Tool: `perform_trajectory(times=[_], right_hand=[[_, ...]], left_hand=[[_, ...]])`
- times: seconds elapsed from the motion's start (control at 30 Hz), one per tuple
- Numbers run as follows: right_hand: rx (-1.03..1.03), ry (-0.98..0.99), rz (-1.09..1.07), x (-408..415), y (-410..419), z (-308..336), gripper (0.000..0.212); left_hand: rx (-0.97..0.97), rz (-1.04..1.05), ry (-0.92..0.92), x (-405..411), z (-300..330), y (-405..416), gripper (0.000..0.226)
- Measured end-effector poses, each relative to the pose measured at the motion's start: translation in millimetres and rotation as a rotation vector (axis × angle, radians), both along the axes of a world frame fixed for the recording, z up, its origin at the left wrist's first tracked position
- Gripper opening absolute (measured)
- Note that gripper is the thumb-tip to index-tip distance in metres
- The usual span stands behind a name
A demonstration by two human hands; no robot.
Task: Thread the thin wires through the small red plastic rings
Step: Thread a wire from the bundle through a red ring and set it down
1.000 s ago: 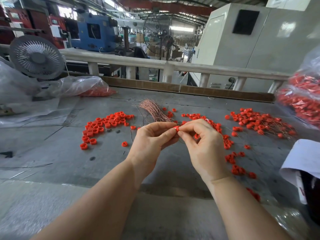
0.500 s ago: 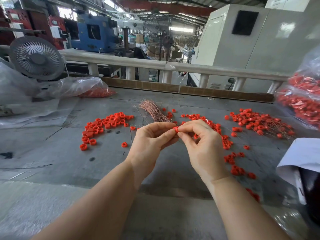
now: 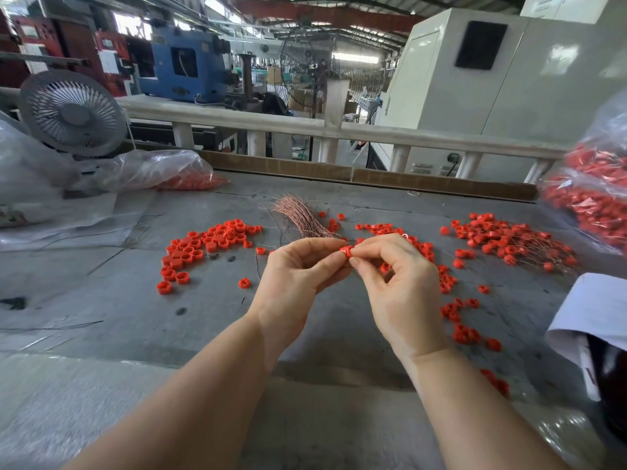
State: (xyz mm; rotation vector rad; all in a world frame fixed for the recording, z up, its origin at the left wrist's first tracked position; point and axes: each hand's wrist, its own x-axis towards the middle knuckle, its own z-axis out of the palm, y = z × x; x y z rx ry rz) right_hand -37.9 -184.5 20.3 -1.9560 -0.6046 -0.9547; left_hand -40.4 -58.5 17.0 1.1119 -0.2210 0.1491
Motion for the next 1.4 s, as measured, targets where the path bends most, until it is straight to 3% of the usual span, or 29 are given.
perform_trajectory(times=[0.43,0.93,1.4], right_hand=[[0.047,0.046,0.032,3.0,-0.1,-2.2,0.01],[0.05,0.147,0.03,2.2,0.6,-2.6,0.01],[0.065,0.154,0.004,3.4,-0.5,-2.7,0.009]], left_hand=[[0.09,0.066,-0.052,-0.4,-1.0,0.0,0.024],[0.039,0.019,0.041,1.6,-2.8,2.1,0.011],[0.023,-0.038,0.092,-0.1,1.2,1.4,0.016]])
